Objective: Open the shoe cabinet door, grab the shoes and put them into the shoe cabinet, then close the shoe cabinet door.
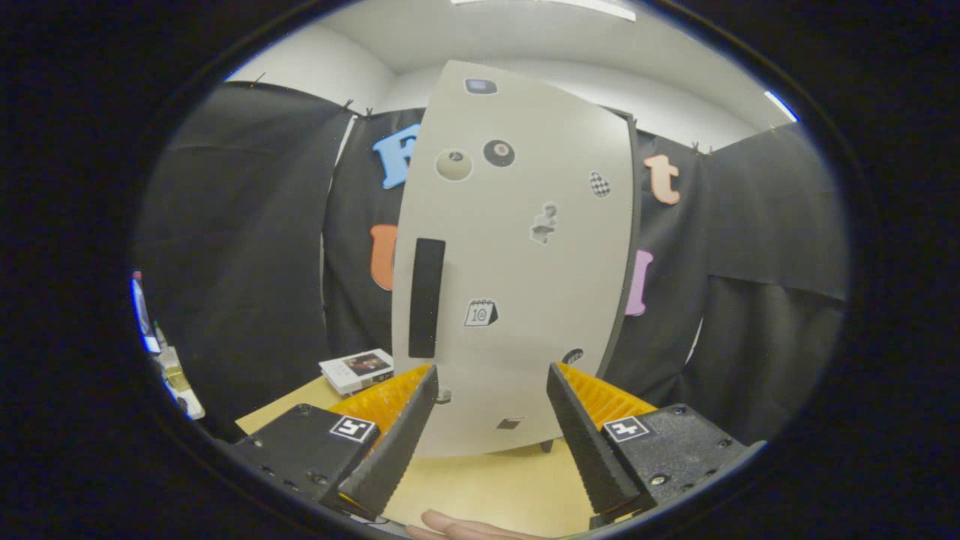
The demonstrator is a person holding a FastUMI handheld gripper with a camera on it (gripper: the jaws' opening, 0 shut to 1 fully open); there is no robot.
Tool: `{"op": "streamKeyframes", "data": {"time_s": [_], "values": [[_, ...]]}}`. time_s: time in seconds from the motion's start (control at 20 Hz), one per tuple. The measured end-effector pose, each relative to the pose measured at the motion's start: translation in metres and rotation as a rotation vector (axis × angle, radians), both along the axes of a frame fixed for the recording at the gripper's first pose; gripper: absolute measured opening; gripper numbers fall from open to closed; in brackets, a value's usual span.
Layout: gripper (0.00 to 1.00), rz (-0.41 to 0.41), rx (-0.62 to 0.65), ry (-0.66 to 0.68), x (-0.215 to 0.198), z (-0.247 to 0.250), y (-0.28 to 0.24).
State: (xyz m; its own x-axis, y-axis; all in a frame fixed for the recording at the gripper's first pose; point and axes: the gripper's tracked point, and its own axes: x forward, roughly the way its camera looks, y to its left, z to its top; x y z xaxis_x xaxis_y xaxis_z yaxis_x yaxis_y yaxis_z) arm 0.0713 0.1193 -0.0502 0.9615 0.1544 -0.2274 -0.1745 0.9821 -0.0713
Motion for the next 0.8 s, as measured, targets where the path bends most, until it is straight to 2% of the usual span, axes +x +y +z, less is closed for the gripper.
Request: {"op": "streamKeyframes", "data": {"time_s": [0.2,0.4,0.6,0.8], "values": [[0.96,-0.05,0.071,-0.039,-0.023,0.002,-0.019],[0.95,-0.088,0.089,-0.042,-0.041,0.002,-0.039],[0.95,-0.089,0.085,-0.06,-0.061,-0.001,-0.048],[0.95,-0.137,0.083,-0.112,-0.075,0.01,-0.066]]}}
